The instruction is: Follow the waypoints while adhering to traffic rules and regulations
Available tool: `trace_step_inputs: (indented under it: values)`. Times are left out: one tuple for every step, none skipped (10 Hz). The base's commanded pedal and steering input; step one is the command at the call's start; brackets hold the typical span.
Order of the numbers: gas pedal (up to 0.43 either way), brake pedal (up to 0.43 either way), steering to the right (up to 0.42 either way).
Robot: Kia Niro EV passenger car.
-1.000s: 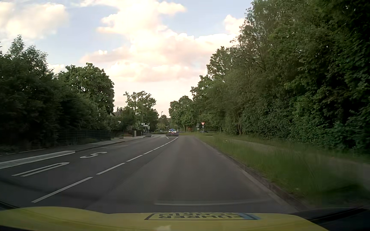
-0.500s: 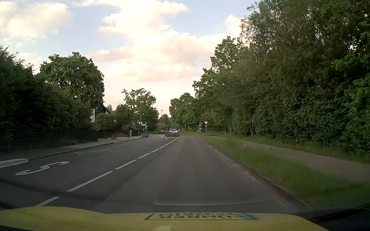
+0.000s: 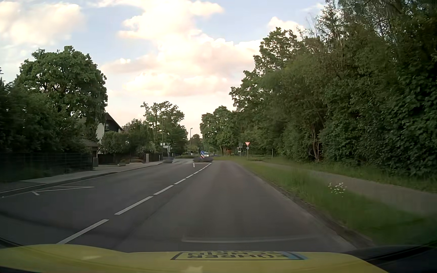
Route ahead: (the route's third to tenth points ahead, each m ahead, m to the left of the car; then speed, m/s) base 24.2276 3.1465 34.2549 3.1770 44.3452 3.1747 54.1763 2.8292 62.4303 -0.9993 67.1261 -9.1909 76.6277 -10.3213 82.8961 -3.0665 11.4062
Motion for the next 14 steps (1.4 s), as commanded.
trace_step_inputs:
  values:
    - [0.000,0.000,-0.005]
    - [0.000,0.000,-0.003]
    - [0.000,0.000,-0.003]
    - [0.000,0.000,-0.003]
    - [0.000,0.030,-0.003]
    - [0.000,0.079,-0.003]
    - [0.000,0.110,-0.003]
    - [0.000,0.128,-0.001]
    - [0.000,0.134,0.001]
    - [0.000,0.140,0.001]
    - [0.000,0.146,0.001]
    - [0.000,0.152,0.001]
    - [0.000,0.159,0.001]
    - [0.000,0.165,0.001]
